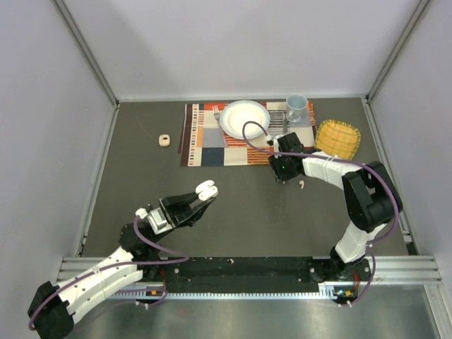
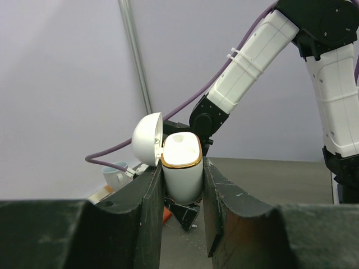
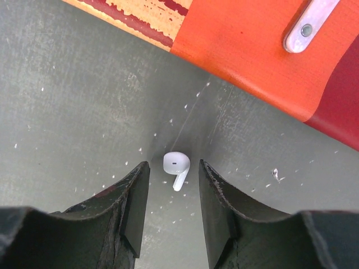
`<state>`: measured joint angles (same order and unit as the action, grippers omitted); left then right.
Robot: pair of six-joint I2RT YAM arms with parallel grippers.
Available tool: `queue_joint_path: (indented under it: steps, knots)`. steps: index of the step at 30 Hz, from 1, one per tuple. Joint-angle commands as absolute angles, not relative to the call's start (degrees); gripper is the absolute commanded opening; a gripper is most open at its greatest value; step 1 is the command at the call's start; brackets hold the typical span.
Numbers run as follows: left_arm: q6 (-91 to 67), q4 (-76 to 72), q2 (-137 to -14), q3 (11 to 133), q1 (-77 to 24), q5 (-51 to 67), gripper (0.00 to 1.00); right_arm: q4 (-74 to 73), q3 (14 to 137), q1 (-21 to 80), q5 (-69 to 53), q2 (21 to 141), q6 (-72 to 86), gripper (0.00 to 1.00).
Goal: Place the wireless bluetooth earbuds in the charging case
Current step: Pick up the right earbud from the center of the board.
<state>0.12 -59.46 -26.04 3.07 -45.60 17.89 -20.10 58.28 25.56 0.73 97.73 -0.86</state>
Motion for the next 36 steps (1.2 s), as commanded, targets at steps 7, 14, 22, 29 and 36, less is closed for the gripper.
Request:
queue_joint_path:
  steps: [7, 14, 22, 29, 36]
  knots:
    - [1.6, -59.9, -25.8, 2.7, -45.8, 17.5, 0.0, -17.1, 61.6, 25.2, 1.8, 100.0, -3.0, 0.39]
    - [1.6, -59.9, -26.3, 3.2, -45.8, 17.7, 0.0, -17.3, 61.7, 25.3, 1.5, 100.3, -3.0, 0.36]
    - [1.6, -59.7, -26.1, 3.3, -45.8, 17.8, 0.0, -17.8, 61.8, 25.3, 1.8, 100.5, -3.0, 0.3]
    - [1.6, -59.2, -25.8, 3.1, -45.8, 17.7, 0.0, -17.8, 61.8, 25.3, 1.9, 100.5, -2.9, 0.25]
    - [1.9, -57.7, -22.9, 2.6, -45.9, 17.7, 0.0, -18.1, 61.5, 25.3, 1.8, 100.5, -2.5, 0.22]
